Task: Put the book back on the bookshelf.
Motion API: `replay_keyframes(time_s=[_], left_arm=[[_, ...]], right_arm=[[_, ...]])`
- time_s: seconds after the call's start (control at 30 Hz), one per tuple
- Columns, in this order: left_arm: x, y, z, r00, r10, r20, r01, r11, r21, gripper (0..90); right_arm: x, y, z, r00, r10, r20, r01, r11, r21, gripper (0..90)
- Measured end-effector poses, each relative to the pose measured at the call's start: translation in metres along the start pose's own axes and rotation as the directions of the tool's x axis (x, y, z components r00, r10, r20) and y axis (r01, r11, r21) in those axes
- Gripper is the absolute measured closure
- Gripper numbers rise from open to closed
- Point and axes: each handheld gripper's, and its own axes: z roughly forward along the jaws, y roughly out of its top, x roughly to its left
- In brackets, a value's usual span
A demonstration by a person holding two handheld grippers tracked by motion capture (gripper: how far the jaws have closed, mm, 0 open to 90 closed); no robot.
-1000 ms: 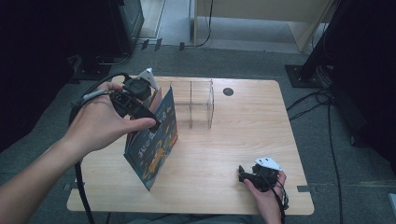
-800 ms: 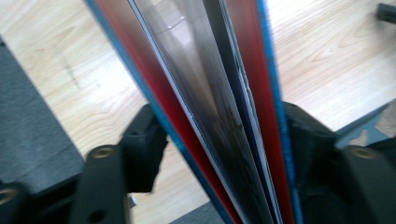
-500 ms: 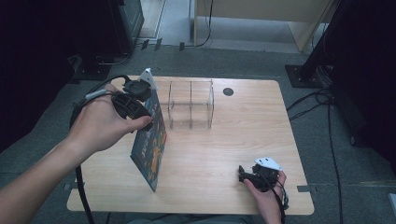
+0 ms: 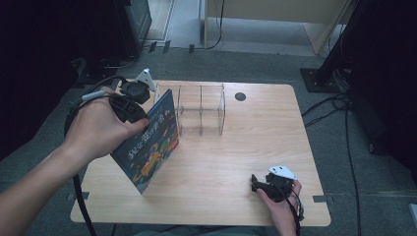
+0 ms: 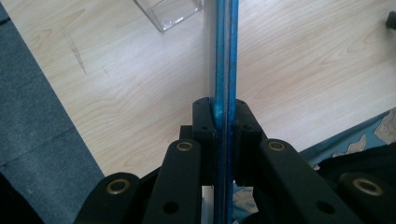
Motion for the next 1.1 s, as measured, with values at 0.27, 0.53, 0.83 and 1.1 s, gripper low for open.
replay_keyframes(time_s=[0.27,0.53,0.83,1.1], left_arm=[[0.010,0.004,-0.004,0.9997,-0.023,0.010,0.023,0.9997,0.011,84.3],[0.021,0.010,-0.010,0.9991,-0.042,0.004,0.042,0.9991,0.011,84.4],[0.031,0.023,-0.018,0.9974,-0.072,0.009,0.071,0.9974,0.007,84.4],[0.037,0.037,-0.025,0.9951,-0.095,0.027,0.095,0.9954,0.006,84.3]], right_arm=[[0.000,0.000,0.000,1.0000,0.000,0.000,0.000,1.000,0.001,8.3],[0.000,0.000,0.000,1.0000,0.000,0.000,0.000,1.000,0.000,8.3],[0.000,0.000,0.000,1.0000,0.001,0.001,-0.001,1.000,0.000,8.3],[0.000,0.000,0.000,1.0000,0.001,0.000,-0.001,1.000,0.000,8.3]])
